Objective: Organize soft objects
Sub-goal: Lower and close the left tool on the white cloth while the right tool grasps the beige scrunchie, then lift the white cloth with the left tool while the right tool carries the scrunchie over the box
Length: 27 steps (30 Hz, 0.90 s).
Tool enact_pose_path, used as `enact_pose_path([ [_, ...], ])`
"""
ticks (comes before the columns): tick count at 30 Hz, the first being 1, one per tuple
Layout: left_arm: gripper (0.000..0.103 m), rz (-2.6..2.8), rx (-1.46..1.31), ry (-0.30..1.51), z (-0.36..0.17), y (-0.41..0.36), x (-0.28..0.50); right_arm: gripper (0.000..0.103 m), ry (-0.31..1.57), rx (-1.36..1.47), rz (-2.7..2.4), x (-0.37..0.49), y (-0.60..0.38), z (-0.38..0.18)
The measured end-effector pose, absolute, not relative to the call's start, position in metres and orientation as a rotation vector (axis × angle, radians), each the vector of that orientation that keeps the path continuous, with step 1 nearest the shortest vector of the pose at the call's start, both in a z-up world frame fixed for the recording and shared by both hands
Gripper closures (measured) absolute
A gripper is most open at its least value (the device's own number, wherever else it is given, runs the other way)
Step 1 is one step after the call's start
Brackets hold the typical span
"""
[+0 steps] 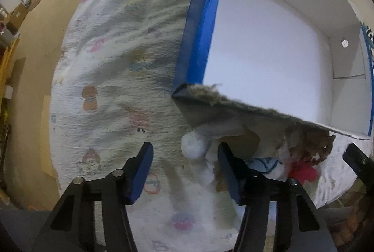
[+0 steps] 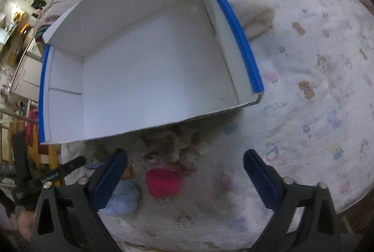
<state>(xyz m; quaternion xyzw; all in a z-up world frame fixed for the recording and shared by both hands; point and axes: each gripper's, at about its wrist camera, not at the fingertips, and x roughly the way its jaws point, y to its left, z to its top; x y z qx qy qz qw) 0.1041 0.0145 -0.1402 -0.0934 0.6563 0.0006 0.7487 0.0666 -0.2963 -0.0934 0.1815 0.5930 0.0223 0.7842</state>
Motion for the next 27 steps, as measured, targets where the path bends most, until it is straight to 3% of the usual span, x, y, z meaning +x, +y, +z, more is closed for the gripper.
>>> enact_pose_path([
  [2, 0.053, -0.019, -0.222, 1.456, -0.146, 0.013, 0.103, 0.016, 1.301, 0.402, 0.039, 0.072, -0.299, -0.1],
  [4, 0.065, -0.024, -0.229, 1.468, -0.151, 0.013, 0.104, 0.02, 1.329, 0.4, 0.039, 0.077, -0.297, -0.107],
  [6, 0.085, -0.028, -0.247, 1.477, -0.155, 0.015, 0.105, 0.022, 1.353, 0.379, 0.053, 0.081, -0.291, -0.114],
  [7, 0.085, -0.029, -0.266, 1.473, -0.155, 0.017, 0.104, 0.024, 1.362, 0.358, 0.056, 0.082, -0.287, -0.117],
  [8, 0.085, -0.029, -0.272, 1.462, -0.153, 0.019, 0.102, 0.036, 1.369, 0.336, 0.064, 0.083, -0.283, -0.119],
  [9, 0.086, -0.028, -0.264, 1.446, -0.151, 0.02, 0.101, 0.057, 1.375, 0.32, 0.075, 0.085, -0.278, -0.121],
  [11, 0.086, -0.033, -0.248, 1.419, -0.144, 0.02, 0.099, 0.081, 1.387, 0.286, 0.092, 0.086, -0.27, -0.127],
  [13, 0.086, -0.045, -0.24, 1.393, -0.137, 0.02, 0.095, 0.09, 1.4, 0.263, 0.103, 0.086, -0.265, -0.131],
  [21, 0.086, -0.006, -0.238, 1.351, -0.125, 0.039, 0.075, 0.093, 1.318, 0.297, 0.196, 0.056, -0.271, -0.101],
  [27, 0.086, 0.022, -0.233, 1.319, -0.113, 0.046, 0.063, 0.093, 1.136, 0.367, 0.325, 0.04, -0.283, -0.055],
])
